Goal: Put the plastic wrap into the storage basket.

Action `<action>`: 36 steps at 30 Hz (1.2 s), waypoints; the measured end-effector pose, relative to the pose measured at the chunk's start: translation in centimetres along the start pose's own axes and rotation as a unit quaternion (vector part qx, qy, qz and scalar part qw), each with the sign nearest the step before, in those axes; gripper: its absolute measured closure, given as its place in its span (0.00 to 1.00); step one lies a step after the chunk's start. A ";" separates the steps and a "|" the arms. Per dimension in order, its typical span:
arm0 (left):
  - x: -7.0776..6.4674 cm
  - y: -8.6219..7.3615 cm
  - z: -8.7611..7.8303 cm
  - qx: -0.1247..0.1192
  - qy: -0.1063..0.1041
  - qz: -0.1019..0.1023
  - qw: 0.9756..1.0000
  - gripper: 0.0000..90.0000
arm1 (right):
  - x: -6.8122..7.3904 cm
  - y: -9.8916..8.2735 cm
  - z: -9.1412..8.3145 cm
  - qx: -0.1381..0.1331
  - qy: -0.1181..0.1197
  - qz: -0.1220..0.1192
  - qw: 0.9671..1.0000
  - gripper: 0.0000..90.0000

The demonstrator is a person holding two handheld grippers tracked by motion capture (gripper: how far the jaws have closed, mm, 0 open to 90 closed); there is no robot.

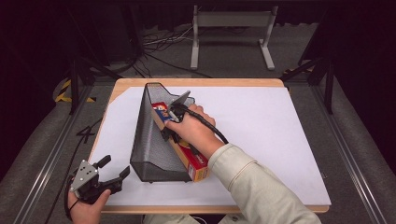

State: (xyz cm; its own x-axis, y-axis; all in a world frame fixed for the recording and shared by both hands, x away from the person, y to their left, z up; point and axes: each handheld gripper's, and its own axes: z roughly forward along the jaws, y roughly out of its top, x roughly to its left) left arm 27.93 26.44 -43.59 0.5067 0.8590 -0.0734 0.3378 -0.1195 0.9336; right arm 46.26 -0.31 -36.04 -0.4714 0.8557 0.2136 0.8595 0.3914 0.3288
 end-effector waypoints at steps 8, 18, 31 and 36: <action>0.0 -0.1 0.0 0.002 0.000 -0.003 1.000 0.20 | 0.3 -0.6 -1.7 -0.031 -0.010 -0.036 0.999 0.24; 0.0 -0.1 -0.2 0.000 0.003 -0.003 1.000 0.20 | -0.2 -1.5 -5.8 -0.122 0.039 -0.077 0.989 0.25; 0.0 -0.1 -0.1 0.003 0.003 -0.002 1.000 0.20 | -1.1 -4.8 -9.2 -0.232 0.066 -0.159 0.957 0.25; 0.0 -0.1 -0.2 0.002 0.005 -0.003 1.000 0.20 | -1.8 -5.6 -9.9 -0.241 0.072 -0.171 0.953 0.24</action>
State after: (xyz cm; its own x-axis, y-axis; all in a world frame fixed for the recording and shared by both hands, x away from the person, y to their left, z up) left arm 27.72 26.60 -43.64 0.4971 0.8645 -0.0746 0.3428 -0.1167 0.9321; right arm 40.32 -7.41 -29.13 -0.7591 0.6378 0.1307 0.4770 0.4081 0.7784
